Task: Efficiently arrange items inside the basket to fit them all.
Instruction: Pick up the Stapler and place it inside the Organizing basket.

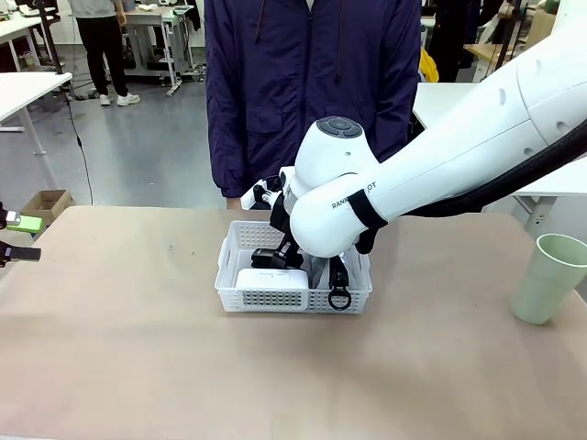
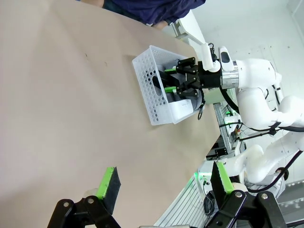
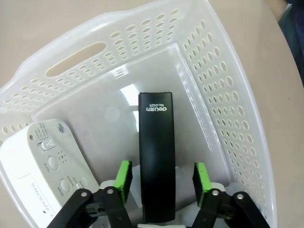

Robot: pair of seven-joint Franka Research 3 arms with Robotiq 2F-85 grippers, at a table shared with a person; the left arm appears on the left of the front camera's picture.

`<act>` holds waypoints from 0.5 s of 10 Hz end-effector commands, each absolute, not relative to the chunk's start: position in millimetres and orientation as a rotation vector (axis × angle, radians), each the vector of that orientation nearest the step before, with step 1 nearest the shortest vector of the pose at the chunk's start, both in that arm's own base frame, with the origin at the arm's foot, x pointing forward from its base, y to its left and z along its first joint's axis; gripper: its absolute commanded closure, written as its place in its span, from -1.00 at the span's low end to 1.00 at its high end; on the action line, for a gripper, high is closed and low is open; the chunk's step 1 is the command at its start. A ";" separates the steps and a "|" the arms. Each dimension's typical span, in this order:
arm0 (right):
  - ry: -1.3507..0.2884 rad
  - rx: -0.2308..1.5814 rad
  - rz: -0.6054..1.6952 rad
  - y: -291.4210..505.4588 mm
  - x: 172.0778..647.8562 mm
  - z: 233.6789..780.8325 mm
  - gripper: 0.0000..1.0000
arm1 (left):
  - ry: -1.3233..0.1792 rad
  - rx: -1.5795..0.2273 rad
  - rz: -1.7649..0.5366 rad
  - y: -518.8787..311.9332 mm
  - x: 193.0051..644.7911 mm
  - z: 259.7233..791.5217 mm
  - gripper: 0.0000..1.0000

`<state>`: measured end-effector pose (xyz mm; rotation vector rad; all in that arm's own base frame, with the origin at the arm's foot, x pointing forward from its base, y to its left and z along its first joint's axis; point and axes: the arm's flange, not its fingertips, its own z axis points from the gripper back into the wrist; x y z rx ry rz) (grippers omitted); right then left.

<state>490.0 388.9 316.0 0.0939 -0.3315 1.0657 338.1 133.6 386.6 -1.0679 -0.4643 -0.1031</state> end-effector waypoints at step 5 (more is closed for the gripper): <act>-0.346 0.145 1.050 379.2 492.0 323.1 -1.00 | -0.458 -1.064 -0.104 131.4 332.2 386.7 -1.00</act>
